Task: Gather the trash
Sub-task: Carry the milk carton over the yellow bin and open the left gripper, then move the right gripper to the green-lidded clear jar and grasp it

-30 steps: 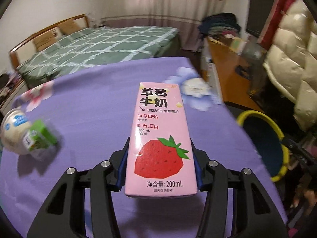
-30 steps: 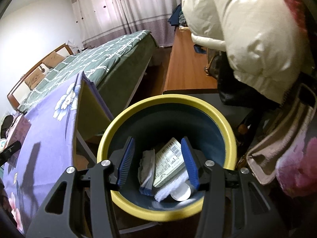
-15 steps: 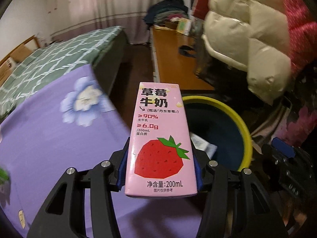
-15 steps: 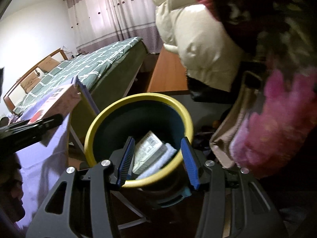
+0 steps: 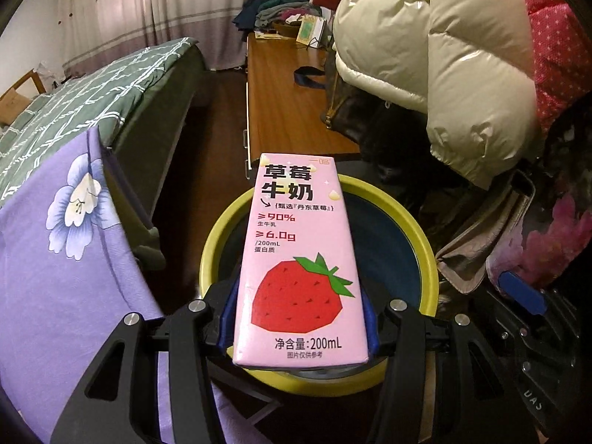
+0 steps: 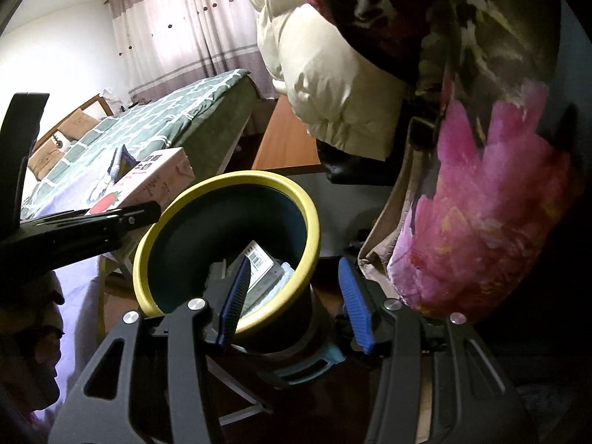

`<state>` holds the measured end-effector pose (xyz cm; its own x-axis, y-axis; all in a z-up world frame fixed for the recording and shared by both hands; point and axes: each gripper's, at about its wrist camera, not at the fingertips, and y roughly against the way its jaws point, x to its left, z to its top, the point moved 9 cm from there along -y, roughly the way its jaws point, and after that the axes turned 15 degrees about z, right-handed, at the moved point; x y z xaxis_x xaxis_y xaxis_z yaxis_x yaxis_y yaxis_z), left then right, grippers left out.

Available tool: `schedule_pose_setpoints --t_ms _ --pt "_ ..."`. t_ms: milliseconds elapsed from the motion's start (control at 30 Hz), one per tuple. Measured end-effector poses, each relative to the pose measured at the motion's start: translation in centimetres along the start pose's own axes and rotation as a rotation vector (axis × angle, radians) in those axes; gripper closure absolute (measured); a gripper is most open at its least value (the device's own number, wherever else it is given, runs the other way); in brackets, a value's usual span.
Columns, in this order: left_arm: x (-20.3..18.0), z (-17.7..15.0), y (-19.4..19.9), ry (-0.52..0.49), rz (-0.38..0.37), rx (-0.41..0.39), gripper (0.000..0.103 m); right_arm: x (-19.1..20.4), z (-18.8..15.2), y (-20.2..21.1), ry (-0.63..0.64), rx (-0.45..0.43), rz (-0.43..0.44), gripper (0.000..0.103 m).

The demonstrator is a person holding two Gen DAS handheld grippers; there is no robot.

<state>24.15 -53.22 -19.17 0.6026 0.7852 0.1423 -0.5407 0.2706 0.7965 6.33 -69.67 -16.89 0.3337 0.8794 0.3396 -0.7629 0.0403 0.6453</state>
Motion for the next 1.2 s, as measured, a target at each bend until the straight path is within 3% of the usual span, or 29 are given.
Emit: schedule_pose_setpoints --t_ms 33,67,300,533,800,1000,1200 --pt "0.2 -0.1 0.0 0.002 0.005 -0.002 0.028 0.1 0.0 0.0 0.001 0.002 0.001 0.055" --pt "0.4 0.0 0.3 0.01 0.012 -0.018 0.016 0.2 0.0 -0.1 0.003 0.003 0.002 0.055" --pt "4.4 -0.4 4.8 0.061 0.032 -0.116 0.016 1.1 0.0 -0.3 0.016 0.007 0.016 0.055" --pt "13.5 -3.2 10.7 0.186 0.137 -0.244 0.01 3.1 -0.1 -0.8 0.044 0.02 0.042 0.055" --pt "26.4 -10.0 15.4 0.338 0.381 -0.32 0.009 8.0 0.0 -2.0 0.116 0.047 0.102 0.055" --pt "35.7 -16.2 17.9 0.431 0.587 -0.31 0.008 14.2 0.3 -3.6 0.183 0.087 0.223 0.054" --pt "43.1 -22.0 19.9 0.547 0.709 -0.283 0.007 22.1 0.3 -5.4 0.298 0.122 0.298 0.054"
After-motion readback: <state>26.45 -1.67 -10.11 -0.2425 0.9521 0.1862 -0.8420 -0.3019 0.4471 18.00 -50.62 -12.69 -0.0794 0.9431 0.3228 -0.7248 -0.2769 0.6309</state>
